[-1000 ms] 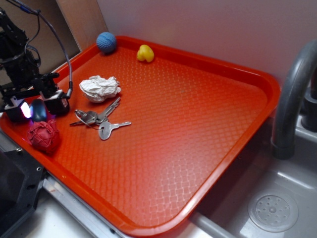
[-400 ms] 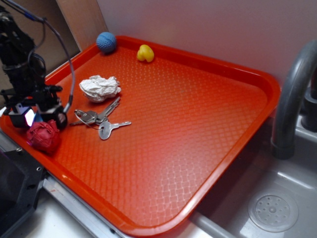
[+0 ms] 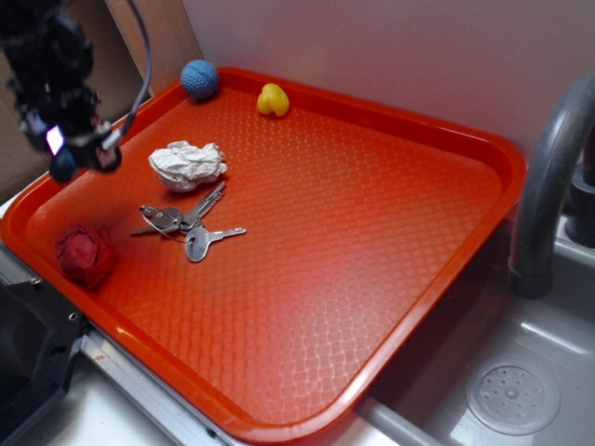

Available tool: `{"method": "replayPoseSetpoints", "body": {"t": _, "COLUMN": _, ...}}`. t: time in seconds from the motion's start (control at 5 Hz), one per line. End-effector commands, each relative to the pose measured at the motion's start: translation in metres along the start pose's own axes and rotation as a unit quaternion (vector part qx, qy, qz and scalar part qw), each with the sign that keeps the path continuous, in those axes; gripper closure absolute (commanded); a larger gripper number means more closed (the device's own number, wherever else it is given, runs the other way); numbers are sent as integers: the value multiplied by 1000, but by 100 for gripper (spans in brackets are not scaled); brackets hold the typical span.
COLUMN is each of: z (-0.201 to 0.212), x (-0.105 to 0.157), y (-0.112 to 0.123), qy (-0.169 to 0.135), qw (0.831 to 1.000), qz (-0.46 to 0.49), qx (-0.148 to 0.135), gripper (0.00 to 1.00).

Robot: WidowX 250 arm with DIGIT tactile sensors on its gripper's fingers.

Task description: Grab the plastic pickle.

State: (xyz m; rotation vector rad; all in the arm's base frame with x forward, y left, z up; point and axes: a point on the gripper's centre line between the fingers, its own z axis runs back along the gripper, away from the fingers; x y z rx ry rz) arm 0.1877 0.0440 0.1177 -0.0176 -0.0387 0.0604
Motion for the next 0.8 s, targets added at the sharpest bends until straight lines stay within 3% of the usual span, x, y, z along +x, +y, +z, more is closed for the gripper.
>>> {"method": "replayPoseSetpoints", "body": {"t": 0.0, "z": 112, "x": -6, "y": -50, "qy": -118, "qw": 968, "qz": -221, "qx": 12, "gripper": 100}}
{"method": "replayPoseSetpoints", "body": {"t": 0.2, "z": 145, "x": 0, "y": -61, "qy": -109, "qw": 976, "qz": -187, "qx": 2, "gripper": 100}}
{"method": "replayPoseSetpoints", "body": {"t": 0.4, "z": 128, "x": 19, "y": -60, "qy": -68, "qw": 990, "qz": -125, "qx": 5, "gripper": 100}}
{"method": "replayPoseSetpoints", "body": {"t": 0.6, "z": 124, "x": 22, "y": -59, "qy": -53, "qw": 992, "qz": -111, "qx": 28, "gripper": 100}}
